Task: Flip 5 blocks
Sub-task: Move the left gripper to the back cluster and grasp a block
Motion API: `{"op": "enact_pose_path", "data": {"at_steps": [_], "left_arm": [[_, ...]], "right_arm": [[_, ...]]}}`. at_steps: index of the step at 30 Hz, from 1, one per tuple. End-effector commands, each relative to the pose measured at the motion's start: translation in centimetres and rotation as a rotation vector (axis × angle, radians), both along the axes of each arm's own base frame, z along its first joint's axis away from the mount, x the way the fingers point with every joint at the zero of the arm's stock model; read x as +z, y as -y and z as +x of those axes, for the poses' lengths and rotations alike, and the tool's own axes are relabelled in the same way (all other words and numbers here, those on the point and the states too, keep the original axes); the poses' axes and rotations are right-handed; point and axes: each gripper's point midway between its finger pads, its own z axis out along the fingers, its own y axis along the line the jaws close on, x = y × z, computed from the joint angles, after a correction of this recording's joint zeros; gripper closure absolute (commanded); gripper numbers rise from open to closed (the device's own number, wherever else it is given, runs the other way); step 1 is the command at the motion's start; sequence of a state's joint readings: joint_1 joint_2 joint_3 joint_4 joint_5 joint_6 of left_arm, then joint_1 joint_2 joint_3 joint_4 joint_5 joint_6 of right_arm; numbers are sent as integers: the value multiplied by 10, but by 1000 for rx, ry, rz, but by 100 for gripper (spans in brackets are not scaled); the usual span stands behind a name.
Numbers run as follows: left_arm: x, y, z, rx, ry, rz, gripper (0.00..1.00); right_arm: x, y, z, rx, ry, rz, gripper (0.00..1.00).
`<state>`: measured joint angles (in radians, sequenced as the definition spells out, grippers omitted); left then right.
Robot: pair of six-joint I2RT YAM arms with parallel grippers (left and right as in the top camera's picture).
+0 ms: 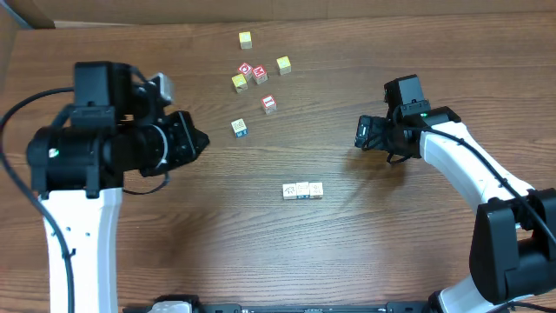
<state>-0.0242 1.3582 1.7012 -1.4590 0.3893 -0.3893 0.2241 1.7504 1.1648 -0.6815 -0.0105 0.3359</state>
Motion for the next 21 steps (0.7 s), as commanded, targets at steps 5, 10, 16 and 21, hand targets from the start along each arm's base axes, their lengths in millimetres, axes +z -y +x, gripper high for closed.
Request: {"op": "enact_pose_path", "data": {"at_steps": [5,10,16,21], "left_arm": [[-42,5,-6,-24,-134,131,95],[-68,8,6,-10,-185,182,79],[-106,13,38,-18,-251,211,34],[-142,14,69,-12,-275,240,7]], "right_arm": [[8,0,6,5,27,-6,0],[8,0,6,5,27,-6,0],[8,0,6,5,27,-6,0],[8,0,6,4,27,-6,0]]}}
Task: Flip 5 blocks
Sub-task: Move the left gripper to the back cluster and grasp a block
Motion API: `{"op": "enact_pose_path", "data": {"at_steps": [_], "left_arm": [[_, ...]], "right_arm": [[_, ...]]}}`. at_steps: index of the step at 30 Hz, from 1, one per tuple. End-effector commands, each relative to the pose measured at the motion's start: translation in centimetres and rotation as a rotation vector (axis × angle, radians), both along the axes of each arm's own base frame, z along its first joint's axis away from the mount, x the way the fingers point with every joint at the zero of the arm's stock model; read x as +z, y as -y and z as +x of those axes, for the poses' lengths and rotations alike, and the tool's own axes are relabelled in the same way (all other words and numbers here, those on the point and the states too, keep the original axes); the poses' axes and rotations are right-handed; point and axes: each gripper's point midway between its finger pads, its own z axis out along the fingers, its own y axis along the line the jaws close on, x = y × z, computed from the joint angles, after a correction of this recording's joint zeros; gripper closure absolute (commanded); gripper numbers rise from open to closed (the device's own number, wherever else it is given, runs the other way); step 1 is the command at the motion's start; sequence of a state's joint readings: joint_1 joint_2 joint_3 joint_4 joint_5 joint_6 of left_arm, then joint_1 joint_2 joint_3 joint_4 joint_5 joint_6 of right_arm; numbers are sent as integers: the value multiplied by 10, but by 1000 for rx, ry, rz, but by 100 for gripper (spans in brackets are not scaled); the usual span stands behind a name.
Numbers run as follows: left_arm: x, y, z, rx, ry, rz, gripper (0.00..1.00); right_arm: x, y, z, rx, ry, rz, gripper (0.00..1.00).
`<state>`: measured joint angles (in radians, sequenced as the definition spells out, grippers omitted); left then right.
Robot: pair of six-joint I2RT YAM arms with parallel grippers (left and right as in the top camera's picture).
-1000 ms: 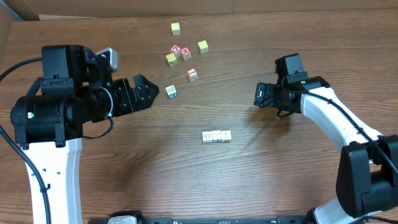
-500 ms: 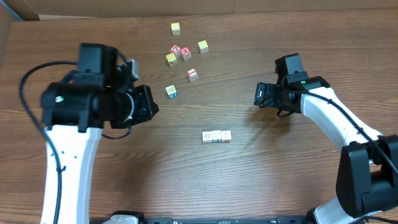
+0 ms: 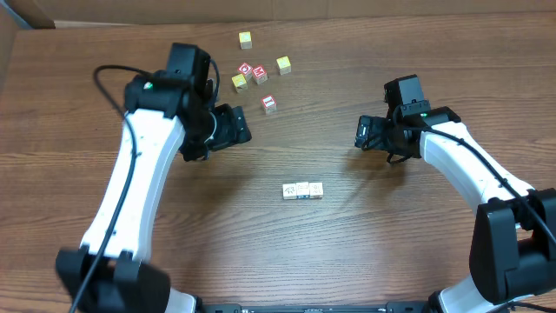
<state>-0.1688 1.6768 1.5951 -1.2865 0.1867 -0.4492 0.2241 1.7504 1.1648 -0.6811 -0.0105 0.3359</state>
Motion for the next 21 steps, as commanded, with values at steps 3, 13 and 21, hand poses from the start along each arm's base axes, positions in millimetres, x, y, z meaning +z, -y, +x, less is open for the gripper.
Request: {"op": "enact_pose_path", "data": {"at_steps": [3,13,21], "left_arm": [[-39,-8,29,15,-14,82,1],[-98,-14,79,90,17,150,29],[-139,-15,101,127,23,170,41]], "right_arm": [[7,0,6,4,26,-6,0],[8,0,6,5,26,-6,0],[7,0,6,4,26,-6,0]]}}
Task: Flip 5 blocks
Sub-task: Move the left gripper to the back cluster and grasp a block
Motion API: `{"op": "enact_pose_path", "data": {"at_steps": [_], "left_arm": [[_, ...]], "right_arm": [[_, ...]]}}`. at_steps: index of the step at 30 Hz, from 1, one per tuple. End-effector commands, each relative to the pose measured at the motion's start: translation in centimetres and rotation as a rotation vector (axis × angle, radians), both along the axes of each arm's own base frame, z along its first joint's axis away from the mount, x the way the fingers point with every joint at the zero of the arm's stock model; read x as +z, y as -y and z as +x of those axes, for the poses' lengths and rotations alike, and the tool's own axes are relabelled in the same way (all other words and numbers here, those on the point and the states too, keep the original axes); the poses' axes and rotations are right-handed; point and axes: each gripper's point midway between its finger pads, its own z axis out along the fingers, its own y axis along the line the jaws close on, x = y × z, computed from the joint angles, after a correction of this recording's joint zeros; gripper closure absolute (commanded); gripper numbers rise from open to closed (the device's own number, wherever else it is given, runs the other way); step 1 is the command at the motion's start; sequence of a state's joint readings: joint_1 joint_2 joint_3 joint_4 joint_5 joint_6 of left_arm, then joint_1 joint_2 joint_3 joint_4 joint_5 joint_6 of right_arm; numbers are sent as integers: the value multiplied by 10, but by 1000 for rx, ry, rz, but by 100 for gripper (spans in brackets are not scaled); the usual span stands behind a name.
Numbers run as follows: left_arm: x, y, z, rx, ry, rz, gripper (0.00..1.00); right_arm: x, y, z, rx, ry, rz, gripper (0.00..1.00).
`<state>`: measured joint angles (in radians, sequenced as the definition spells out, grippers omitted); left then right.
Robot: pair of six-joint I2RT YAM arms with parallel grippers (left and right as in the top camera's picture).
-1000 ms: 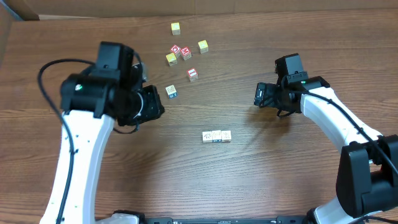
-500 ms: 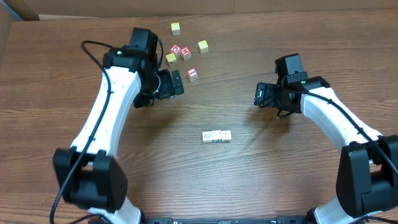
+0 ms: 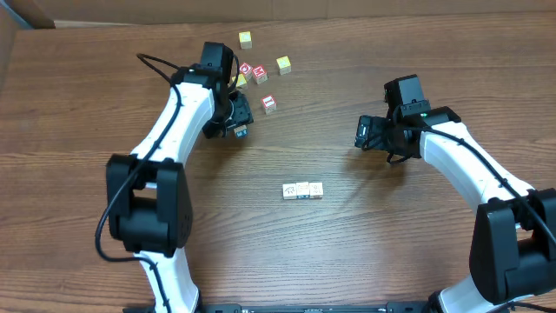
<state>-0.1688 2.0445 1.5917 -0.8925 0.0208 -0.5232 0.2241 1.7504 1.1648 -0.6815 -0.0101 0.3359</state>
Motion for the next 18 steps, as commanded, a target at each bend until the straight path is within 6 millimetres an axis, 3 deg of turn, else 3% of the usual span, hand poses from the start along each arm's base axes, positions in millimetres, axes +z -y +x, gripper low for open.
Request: {"op": "enact_pose_path", "data": {"at_steps": [1,7,13,18], "left_arm": [[-20,-3,4,22,-14,26,41],[-36,4,10,9,-18,5,42],[-41,6,11,6,-19,5,61],[-42,6,8,-11,-28,7,65]], "right_arm": [[8,0,6,5,26,-6,0],[8,0,6,5,27,-6,0],[8,0,6,5,27,-6,0],[8,0,6,5,27,-6,0]]}}
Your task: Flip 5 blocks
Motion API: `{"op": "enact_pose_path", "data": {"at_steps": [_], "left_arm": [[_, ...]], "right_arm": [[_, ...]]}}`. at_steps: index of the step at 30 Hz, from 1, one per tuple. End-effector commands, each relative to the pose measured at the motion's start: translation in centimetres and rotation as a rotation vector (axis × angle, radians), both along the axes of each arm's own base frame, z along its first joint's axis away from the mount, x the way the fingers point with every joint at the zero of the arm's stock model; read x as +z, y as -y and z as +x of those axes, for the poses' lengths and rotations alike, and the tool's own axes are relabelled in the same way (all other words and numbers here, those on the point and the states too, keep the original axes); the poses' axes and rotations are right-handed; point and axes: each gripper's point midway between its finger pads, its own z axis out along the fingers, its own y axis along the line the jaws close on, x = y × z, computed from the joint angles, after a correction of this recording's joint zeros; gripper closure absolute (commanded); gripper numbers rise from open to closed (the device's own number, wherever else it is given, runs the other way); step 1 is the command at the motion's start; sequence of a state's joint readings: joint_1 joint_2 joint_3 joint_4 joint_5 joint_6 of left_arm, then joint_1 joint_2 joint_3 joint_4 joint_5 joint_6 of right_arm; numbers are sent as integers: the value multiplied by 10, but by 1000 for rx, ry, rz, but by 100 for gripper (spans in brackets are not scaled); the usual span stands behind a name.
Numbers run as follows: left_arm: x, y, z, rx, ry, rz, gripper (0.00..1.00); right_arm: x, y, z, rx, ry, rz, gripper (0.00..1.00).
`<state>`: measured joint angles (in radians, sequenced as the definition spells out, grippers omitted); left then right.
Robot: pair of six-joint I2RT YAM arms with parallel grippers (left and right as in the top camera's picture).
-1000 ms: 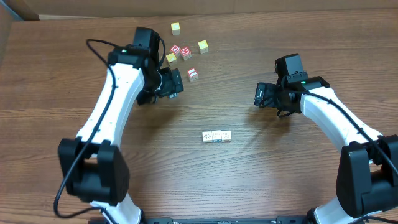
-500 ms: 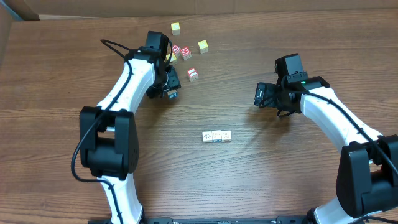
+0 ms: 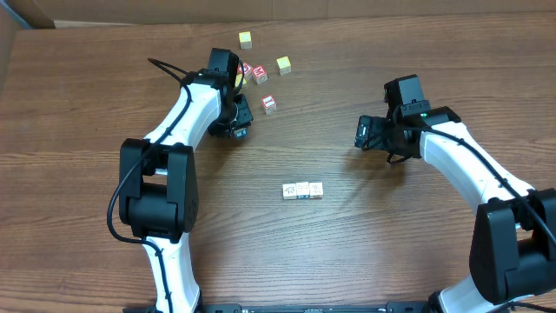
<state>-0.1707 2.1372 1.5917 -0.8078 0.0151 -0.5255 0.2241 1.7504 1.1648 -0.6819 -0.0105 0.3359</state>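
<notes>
Three pale blocks (image 3: 302,189) lie in a row at the table's middle. Loose blocks sit at the back: a yellow one (image 3: 245,38), another yellow one (image 3: 283,64), two red ones (image 3: 246,69) (image 3: 261,76) and a red-and-white one (image 3: 269,104). My left gripper (image 3: 239,129) is down on the table just left of the red-and-white block; the blue-and-white block does not show under it, and its jaws cannot be made out. My right gripper (image 3: 361,133) hovers at the right, away from all blocks, fingers pointing left.
The wooden table (image 3: 391,243) carries only the blocks. The left arm (image 3: 178,122) stretches from the front left across to the back cluster. A cardboard wall (image 3: 35,13) edges the far left corner.
The left gripper has shifted slightly and now covers the blue-and-white block whose edge still showed at its tip. The right arm and the other blocks have not moved.
The left arm was raised near the camera at the left, with the blue-and-white block lying free. Then the gripper stood lower and nearer that block, then right at it. Now it sits over the block. The right arm stayed still throughout.
</notes>
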Motion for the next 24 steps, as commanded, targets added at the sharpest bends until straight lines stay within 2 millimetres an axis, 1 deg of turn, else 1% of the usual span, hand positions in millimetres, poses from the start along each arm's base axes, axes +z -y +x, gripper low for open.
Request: {"op": "enact_pose_path", "data": {"at_steps": [1,2,5,6,9,11,12,16,19,21,24], "left_arm": [[-7,4,-5,-13,-24,1,67],[-7,4,-6,-14,-26,0,71],[-7,6,-6,-31,-28,-7,78],[-5,8,-6,-50,-25,-16,79],[1,13,-4,-108,-20,-28,89],[10,13,-3,-129,-20,-25,91],[15,13,-2,-133,-22,-24,90],[47,13,-3,-177,-48,-12,88],[74,11,-12,-192,-87,-7,88],[95,9,-25,-202,-138,-1,89],[116,7,-47,-201,-216,-7,89]], "right_arm": [[8,0,6,5,27,-5,0],[8,0,6,4,27,-6,0],[8,0,6,5,27,-6,0],[8,0,6,5,27,-5,0],[8,0,6,4,27,-6,0],[8,0,6,5,27,-5,0],[8,0,6,4,27,-6,0],[8,0,6,4,27,-6,0],[8,0,6,4,27,-6,0],[8,0,6,4,27,-6,0],[8,0,6,4,27,-6,0]]}}
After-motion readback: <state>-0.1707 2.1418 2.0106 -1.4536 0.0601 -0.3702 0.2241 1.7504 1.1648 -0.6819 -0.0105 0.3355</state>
